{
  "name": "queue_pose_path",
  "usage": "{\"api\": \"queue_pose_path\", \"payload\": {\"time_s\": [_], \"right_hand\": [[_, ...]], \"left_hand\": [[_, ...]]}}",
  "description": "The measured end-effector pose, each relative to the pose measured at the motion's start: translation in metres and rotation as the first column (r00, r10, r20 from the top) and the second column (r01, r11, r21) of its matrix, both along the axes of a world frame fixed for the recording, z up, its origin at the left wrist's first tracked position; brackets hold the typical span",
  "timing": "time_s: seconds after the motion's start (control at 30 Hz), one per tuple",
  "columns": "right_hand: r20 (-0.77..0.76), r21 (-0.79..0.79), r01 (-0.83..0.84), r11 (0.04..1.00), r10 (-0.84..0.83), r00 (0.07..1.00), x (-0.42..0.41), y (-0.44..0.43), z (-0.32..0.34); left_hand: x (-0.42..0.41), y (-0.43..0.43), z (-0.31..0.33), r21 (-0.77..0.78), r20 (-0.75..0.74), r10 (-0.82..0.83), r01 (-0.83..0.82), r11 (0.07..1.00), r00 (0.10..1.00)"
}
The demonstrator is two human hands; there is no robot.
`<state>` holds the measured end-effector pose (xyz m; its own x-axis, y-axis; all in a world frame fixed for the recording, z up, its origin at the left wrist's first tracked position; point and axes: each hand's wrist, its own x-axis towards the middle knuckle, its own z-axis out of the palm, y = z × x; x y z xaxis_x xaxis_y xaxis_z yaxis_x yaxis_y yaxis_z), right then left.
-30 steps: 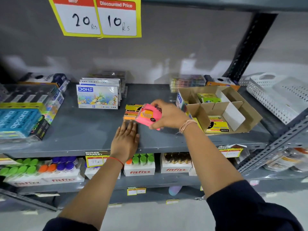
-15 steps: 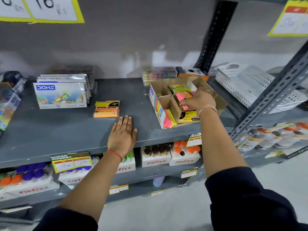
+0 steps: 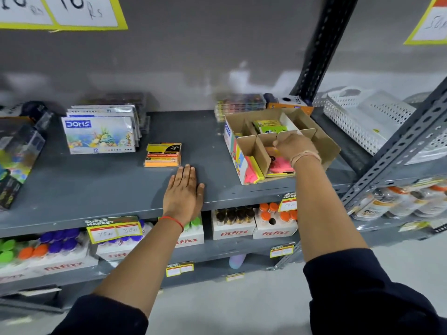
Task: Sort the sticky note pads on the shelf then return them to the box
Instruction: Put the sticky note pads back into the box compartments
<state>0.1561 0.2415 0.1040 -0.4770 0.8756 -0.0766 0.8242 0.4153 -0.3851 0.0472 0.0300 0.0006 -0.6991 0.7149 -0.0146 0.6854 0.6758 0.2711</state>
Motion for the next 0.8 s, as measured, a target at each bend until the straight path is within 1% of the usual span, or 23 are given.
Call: {"api": "queue_pose_path", "payload": {"time_s": [0.07, 0.13, 0.2, 0.27, 0.33, 0.4, 0.5, 0.63, 0.8], "right_hand": [[-0.115, 0.136, -0.019, 0.991, 0.035, 0.993, -0.010, -0.003, 0.016], [-0.162, 0.230, -0.172, 0.958, 0.212, 0.964, -0.029, -0.010, 0.027], [-0.180, 0.199, -0.402, 0.894, 0.437, 0.881, -0.052, -0.027, 0.031], [-0.140, 0.137, -0.618, 0.774, 0.633, 0.761, -0.075, -0.045, 0.024], [-0.091, 0.030, -0.746, 0.665, 0.745, 0.661, -0.098, -0.059, 0.007], [-0.042, -0.087, -0.790, 0.606, 0.791, 0.611, -0.117, -0.067, -0.012], [-0.029, -0.195, -0.792, 0.579, 0.803, 0.595, -0.137, -0.071, -0.035], [-0.054, -0.228, -0.795, 0.563, 0.808, 0.587, -0.157, -0.074, -0.051], [-0.067, -0.249, -0.775, 0.581, 0.788, 0.613, -0.175, -0.075, -0.066]], "left_hand": [[-0.001, -0.005, 0.000, -0.012, 0.010, 0.014, -0.013, 1.000, 1.000], [-0.001, -0.011, -0.001, -0.001, 0.015, 0.012, -0.012, 1.000, 1.000], [-0.003, -0.019, -0.002, 0.019, 0.006, 0.024, -0.024, 1.000, 1.000], [-0.007, -0.027, -0.003, 0.021, -0.006, 0.056, -0.056, 0.998, 0.998], [-0.012, -0.034, -0.004, 0.016, -0.016, 0.077, -0.077, 0.997, 0.997], [-0.014, -0.038, -0.006, 0.035, -0.032, 0.087, -0.086, 0.996, 0.996], [-0.015, -0.038, -0.009, 0.066, -0.067, 0.104, -0.099, 0.993, 0.992], [-0.017, -0.036, -0.012, 0.075, -0.083, 0.110, -0.103, 0.992, 0.991], [-0.018, -0.036, -0.014, 0.066, -0.098, 0.105, -0.099, 0.993, 0.990]]}}
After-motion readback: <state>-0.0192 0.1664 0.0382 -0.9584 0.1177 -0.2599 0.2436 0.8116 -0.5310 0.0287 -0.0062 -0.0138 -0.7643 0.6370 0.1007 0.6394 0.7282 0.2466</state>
